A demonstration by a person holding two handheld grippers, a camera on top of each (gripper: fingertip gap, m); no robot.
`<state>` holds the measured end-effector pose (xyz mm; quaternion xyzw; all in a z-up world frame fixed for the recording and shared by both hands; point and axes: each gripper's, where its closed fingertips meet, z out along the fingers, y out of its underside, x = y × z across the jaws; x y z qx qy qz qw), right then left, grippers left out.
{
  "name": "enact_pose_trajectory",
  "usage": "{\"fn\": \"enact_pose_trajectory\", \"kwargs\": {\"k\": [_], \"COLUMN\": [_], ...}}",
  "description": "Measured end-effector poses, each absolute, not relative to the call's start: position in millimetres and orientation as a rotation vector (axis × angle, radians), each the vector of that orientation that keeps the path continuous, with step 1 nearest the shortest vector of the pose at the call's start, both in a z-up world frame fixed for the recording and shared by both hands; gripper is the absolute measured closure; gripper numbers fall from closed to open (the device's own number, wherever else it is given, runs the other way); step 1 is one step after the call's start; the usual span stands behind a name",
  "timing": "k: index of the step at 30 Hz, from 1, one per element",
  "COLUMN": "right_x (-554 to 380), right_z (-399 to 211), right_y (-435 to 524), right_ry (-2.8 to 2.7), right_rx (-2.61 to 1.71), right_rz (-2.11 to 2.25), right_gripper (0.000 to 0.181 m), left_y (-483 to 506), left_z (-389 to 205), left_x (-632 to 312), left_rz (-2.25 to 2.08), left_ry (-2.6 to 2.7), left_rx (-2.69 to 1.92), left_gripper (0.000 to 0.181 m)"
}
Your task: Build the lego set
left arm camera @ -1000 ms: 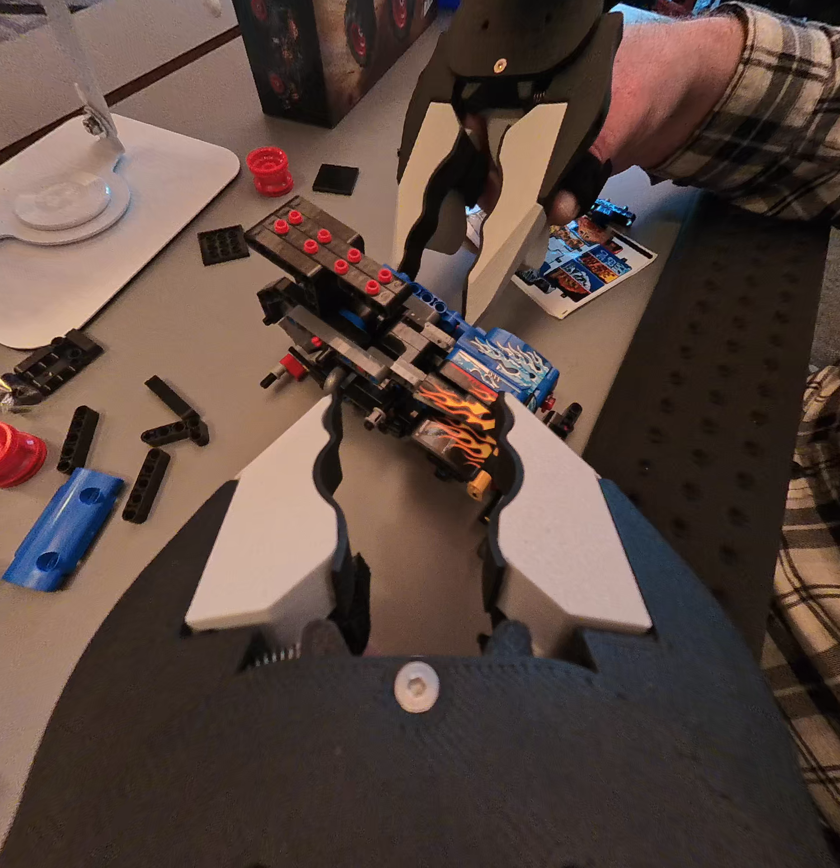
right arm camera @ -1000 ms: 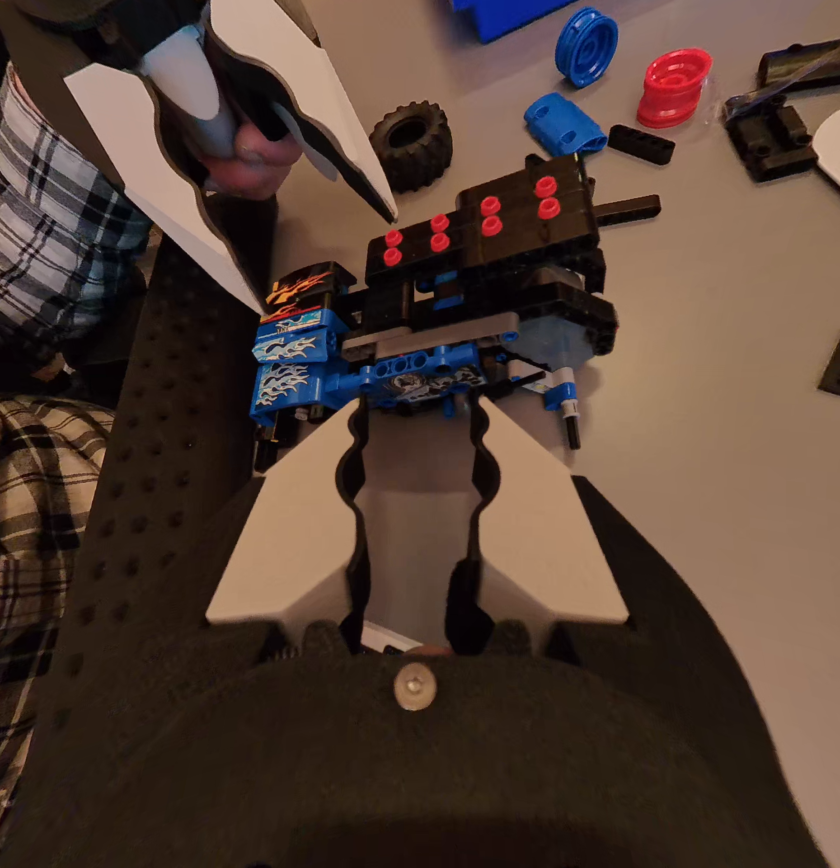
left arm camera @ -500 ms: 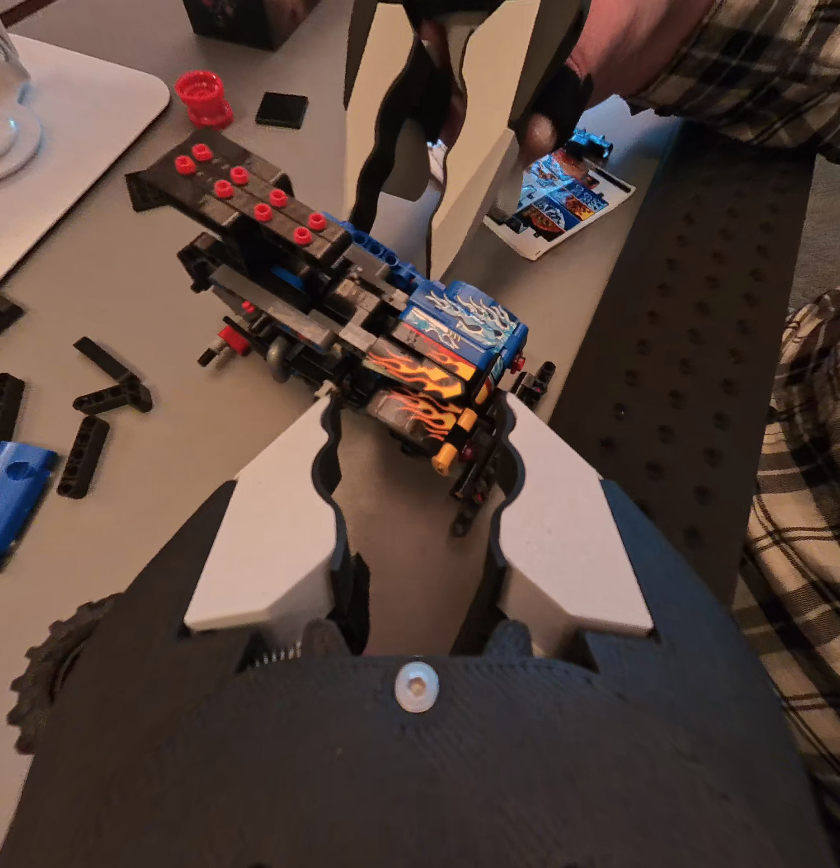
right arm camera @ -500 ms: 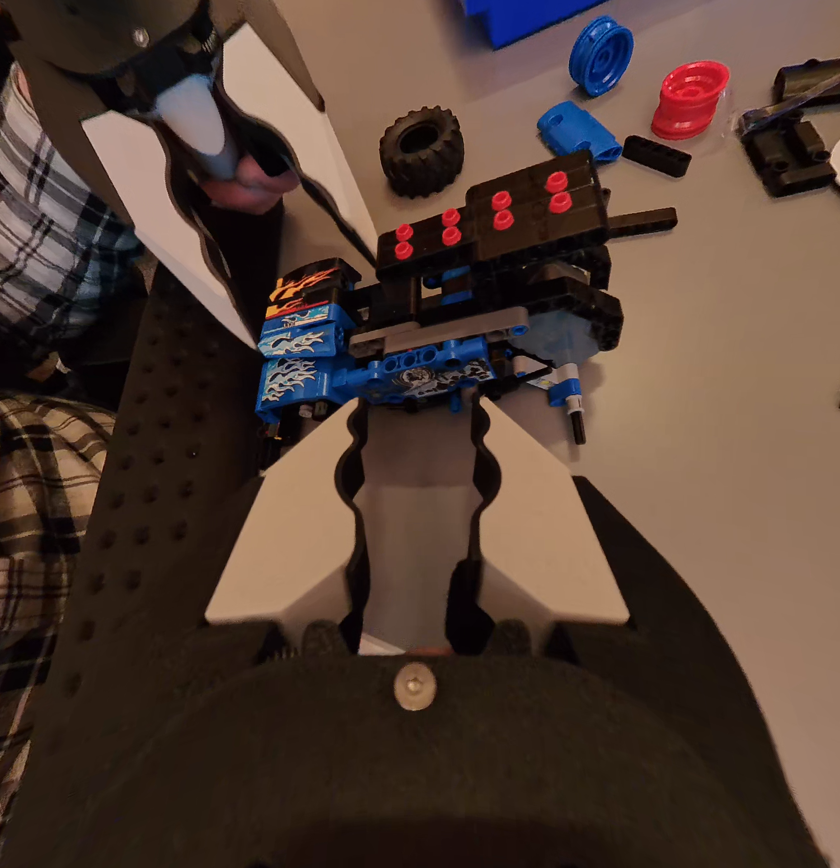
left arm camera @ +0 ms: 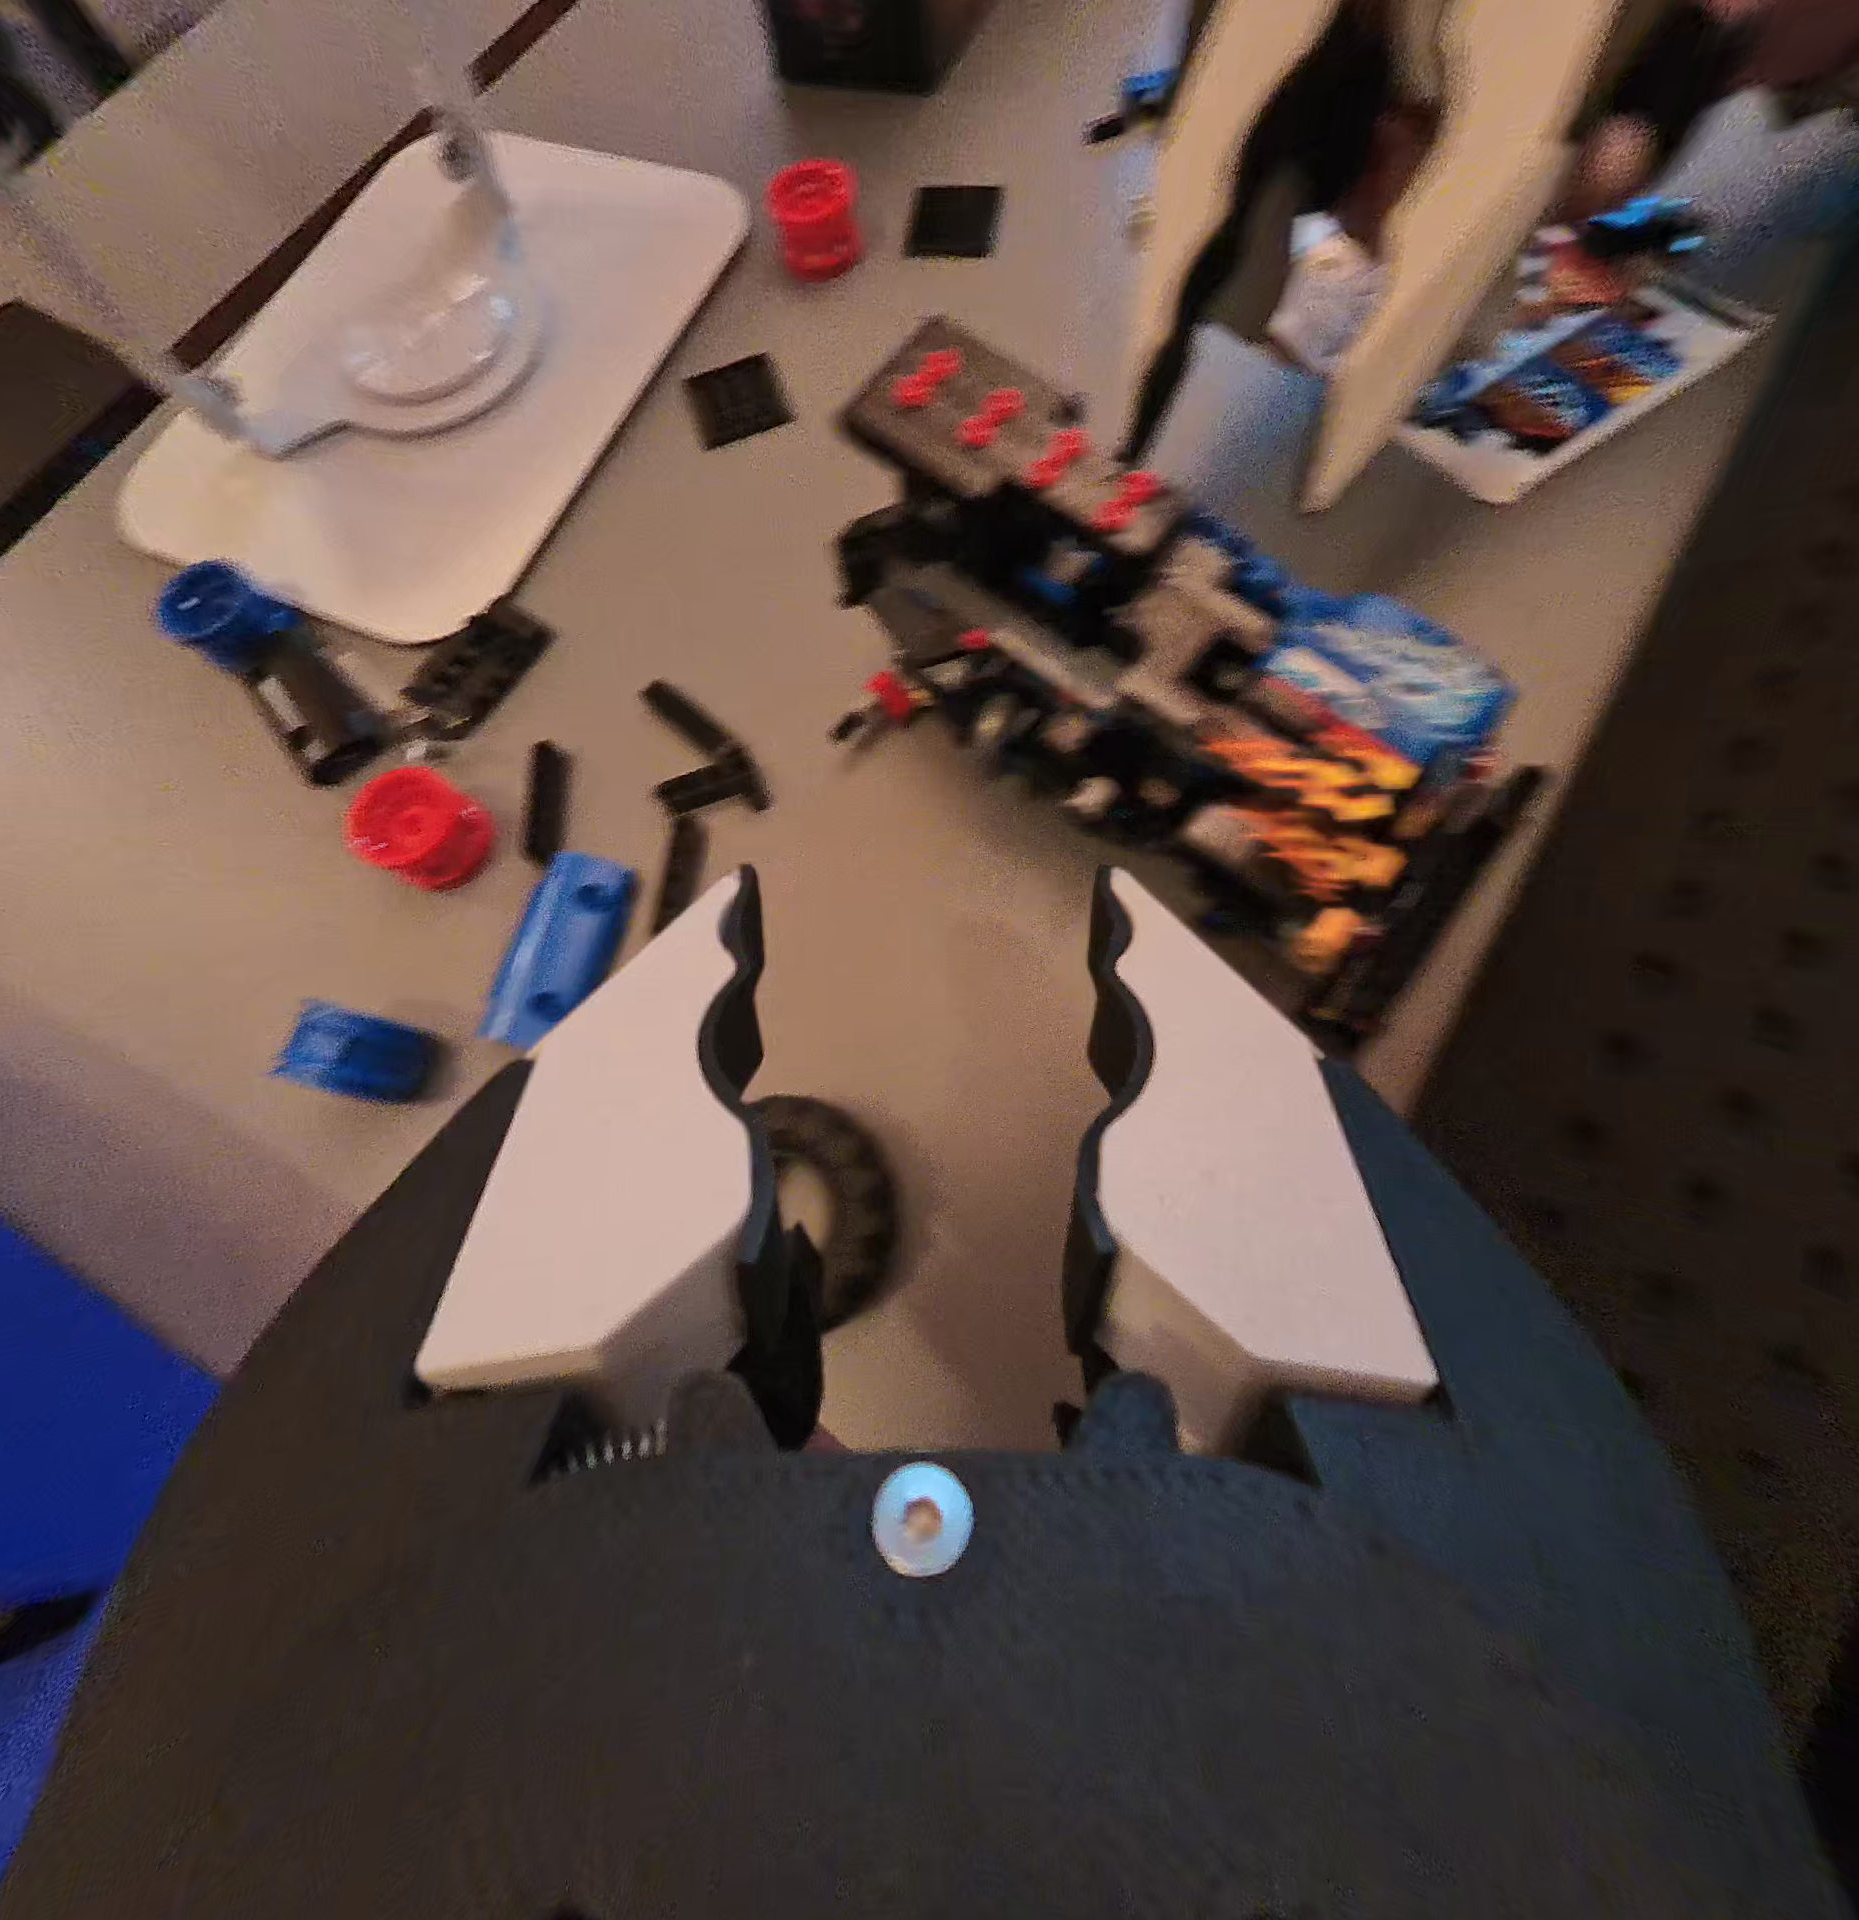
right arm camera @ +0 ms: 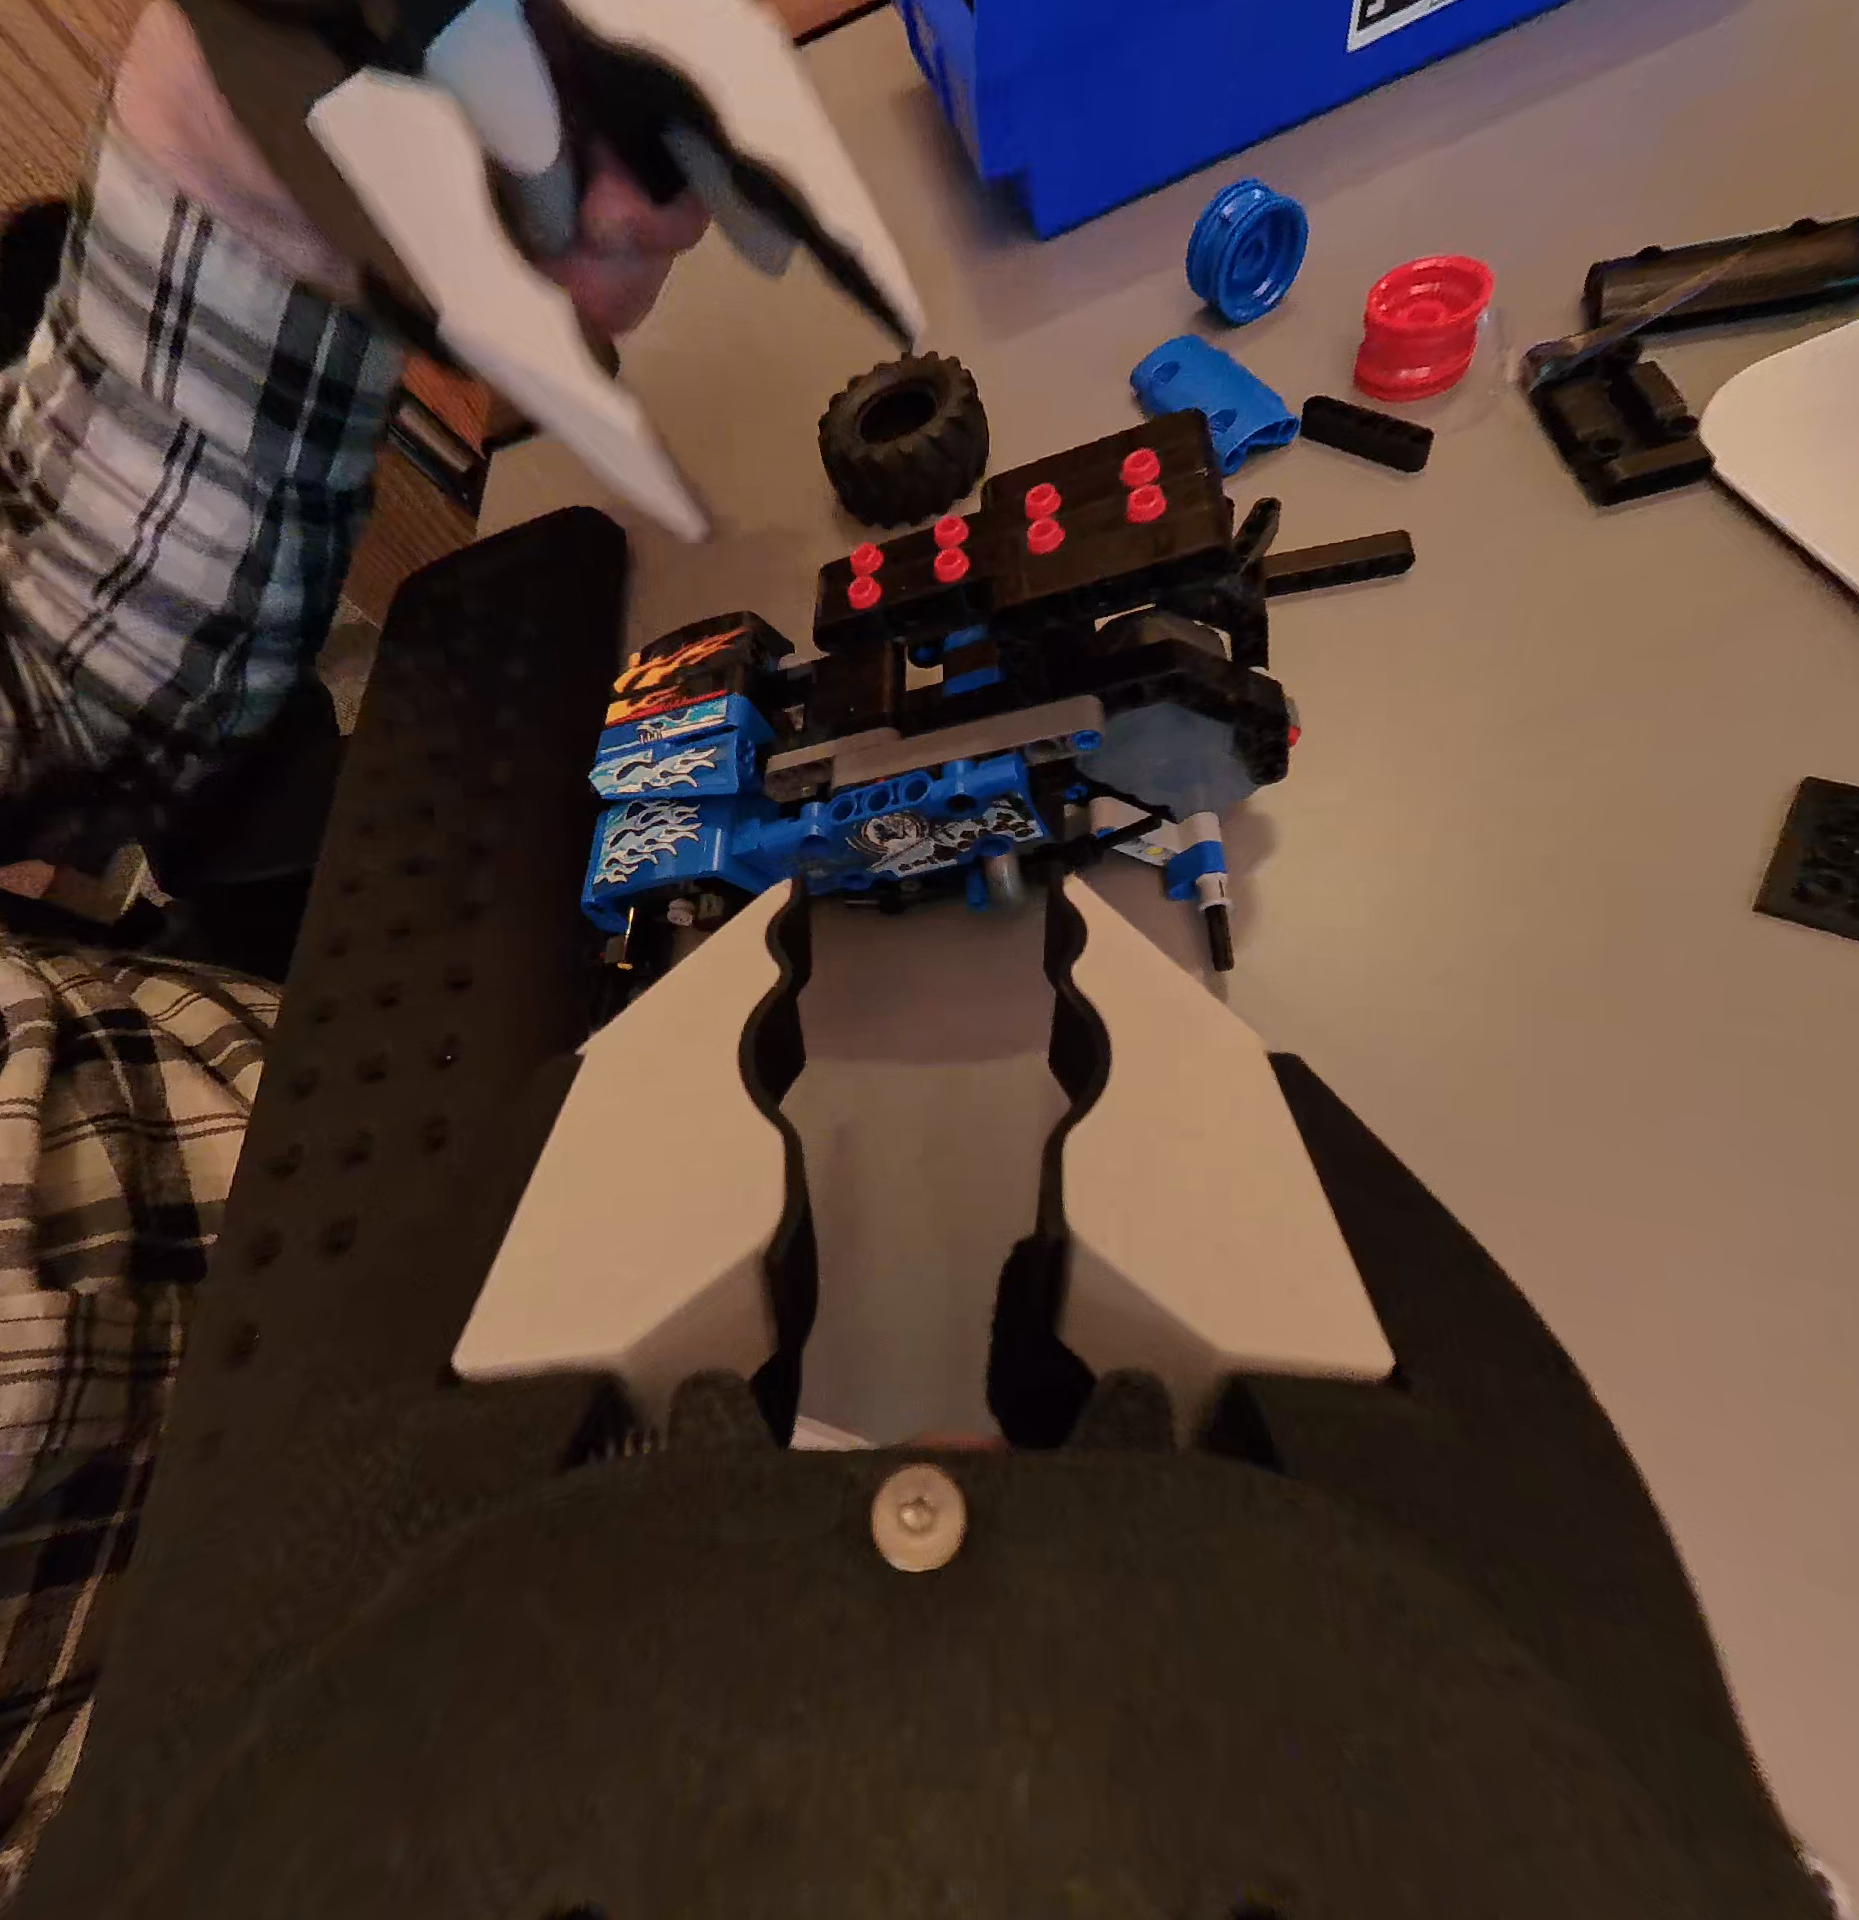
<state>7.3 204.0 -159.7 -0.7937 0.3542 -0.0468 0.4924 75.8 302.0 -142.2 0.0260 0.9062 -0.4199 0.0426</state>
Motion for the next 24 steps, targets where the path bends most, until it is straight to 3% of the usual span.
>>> {"fn": "enact_pose_trajectory", "kwargs": {"k": [6, 7, 8, 15, 20, 24], "right_x": [-0.2, -0.9, -1.5, -1.9, -0.2, 2.7], "right_z": [-176.4, -178.8, -180.3, -184.7, -184.1, -184.1], "right_y": [211.1, 212.1, 213.0, 220.5, 226.5, 231.7], "right_ry": [0.821, 0.816, 0.812, 0.799, 0.805, 0.822], "right_rx": [-2.034, -2.051, -2.061, -2.089, -2.084, -2.086], "right_rz": [-0.113, -0.118, -0.121, -0.134, -0.144, -0.162], "right_gripper": [0.137, 0.137, 0.137, 0.136, 0.134, 0.135], "left_y": [317.1, 313.5, 308.8, 318.1, 312.4, 307.4], "left_z": [-197.6, -197.7, -192.1, -201.0, -210.0, -209.2], "left_x": [157.0, 156.9, 162.0, 176.4, 170.6, 166.1], "left_rz": [-0.854, -0.89, -0.945, -0.871, -0.847, -0.917], "left_ry": [2.798, 2.832, 2.807, 2.835, 2.853, 2.825], "left_rx": [0.084, 0.087, 0.08, 0.124, 0.182, 0.16], "left_gripper": [0.128, 0.126, 0.14, 0.141, 0.181, 0.176]}}
